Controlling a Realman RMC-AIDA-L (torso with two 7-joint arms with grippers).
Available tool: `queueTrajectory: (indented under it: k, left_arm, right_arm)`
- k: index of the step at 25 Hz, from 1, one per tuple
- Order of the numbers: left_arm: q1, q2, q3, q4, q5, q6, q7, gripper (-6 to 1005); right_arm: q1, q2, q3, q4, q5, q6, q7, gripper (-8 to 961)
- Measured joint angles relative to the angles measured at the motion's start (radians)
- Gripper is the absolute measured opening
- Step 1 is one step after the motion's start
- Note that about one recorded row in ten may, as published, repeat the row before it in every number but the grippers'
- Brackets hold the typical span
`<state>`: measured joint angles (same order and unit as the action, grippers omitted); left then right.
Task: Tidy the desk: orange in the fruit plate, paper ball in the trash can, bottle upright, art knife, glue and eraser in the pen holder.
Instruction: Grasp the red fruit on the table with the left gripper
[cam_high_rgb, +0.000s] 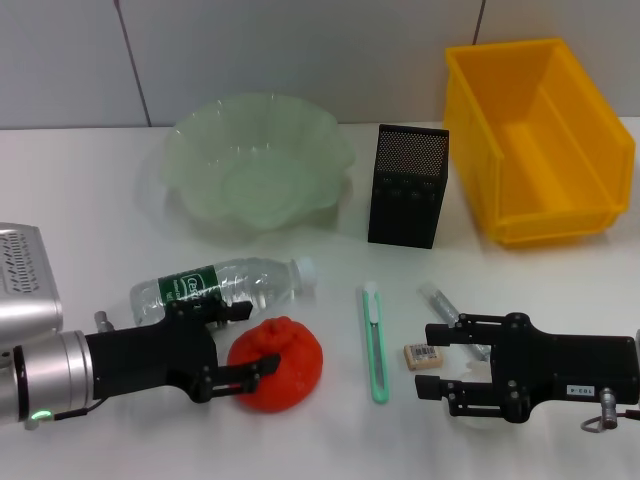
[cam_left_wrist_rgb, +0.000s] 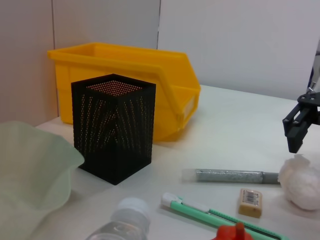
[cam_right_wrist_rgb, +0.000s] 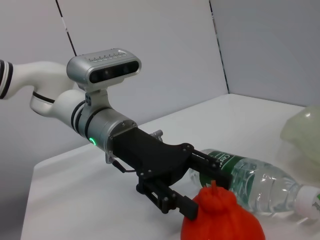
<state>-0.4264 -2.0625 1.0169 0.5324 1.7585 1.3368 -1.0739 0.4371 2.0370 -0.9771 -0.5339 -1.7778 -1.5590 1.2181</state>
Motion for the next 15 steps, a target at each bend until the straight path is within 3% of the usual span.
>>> queueTrajectory:
  k: [7, 15]
  left_arm:
    - [-0.003, -0.004, 0.000, 0.000, 0.036, -0.006, -0.001, 758]
    - [-0.005, -0.003, 0.000, 0.000, 0.037, 0.000, -0.004, 436]
  right_arm:
    - [0.000, 0.000, 0.000, 0.000, 0.000, -0.003, 0.000, 691]
    - [0.000, 0.000, 0.000, 0.000, 0.000, -0.003, 0.000, 690]
